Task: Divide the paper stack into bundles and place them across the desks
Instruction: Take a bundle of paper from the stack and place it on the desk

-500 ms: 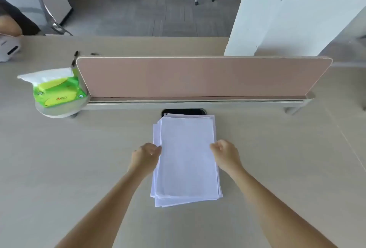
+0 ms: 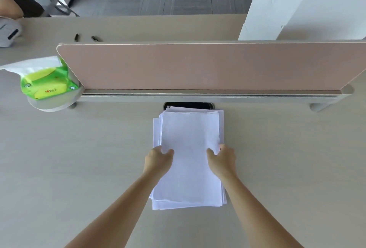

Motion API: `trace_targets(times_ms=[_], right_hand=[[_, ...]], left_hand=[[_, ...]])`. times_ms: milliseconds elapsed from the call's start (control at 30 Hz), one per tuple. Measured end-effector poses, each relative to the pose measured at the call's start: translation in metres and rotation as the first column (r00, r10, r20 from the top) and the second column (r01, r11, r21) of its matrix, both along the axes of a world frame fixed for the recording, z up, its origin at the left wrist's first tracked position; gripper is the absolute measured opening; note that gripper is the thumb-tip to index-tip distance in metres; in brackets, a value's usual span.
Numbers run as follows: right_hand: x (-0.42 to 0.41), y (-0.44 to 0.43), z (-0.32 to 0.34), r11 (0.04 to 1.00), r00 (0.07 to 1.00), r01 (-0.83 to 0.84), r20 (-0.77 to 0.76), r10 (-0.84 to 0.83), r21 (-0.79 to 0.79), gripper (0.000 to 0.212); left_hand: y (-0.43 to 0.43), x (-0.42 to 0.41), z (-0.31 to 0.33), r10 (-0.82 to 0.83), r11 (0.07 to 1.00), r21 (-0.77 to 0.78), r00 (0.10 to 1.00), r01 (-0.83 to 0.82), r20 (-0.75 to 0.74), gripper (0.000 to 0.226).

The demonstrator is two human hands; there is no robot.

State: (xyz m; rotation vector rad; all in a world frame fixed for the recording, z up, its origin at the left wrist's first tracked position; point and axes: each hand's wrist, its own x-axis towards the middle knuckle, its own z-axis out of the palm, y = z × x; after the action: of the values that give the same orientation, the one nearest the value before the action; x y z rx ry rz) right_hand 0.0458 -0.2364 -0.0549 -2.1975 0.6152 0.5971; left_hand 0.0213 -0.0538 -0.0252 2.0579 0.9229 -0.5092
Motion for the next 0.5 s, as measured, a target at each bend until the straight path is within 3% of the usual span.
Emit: trace_targets(times_ms=[133,333,433,500], right_hand=[[-0.001,0.008,0.013,0.997,0.998,-0.047,0.036,0.049,-0.062,0.046],[0.000,0.017,0.018,0.989,0.999,0.047,-0.013,-0.046,0.143,0.065],[-0.005,0.023,0.019,0.999,1.000,0.000,0.009,-0.001,0.054,0.071],[-0.009,0.026,0.020,0.997,1.000,0.005,0.012,-0.006,0.075,0.075]], left_hand=[[-0.003,0.001,0.001,0.020,1.000,-0.011,1.000,-0.020,-0.008,0.060],[-0.001,0.002,0.001,0.166,0.975,-0.146,0.986,-0.168,-0.023,0.065],[-0.002,0.000,0.002,0.154,0.983,-0.097,0.988,-0.154,-0.001,0.059],[-0.005,-0.003,0.002,0.111,0.993,-0.036,0.994,-0.110,0.017,0.047]])
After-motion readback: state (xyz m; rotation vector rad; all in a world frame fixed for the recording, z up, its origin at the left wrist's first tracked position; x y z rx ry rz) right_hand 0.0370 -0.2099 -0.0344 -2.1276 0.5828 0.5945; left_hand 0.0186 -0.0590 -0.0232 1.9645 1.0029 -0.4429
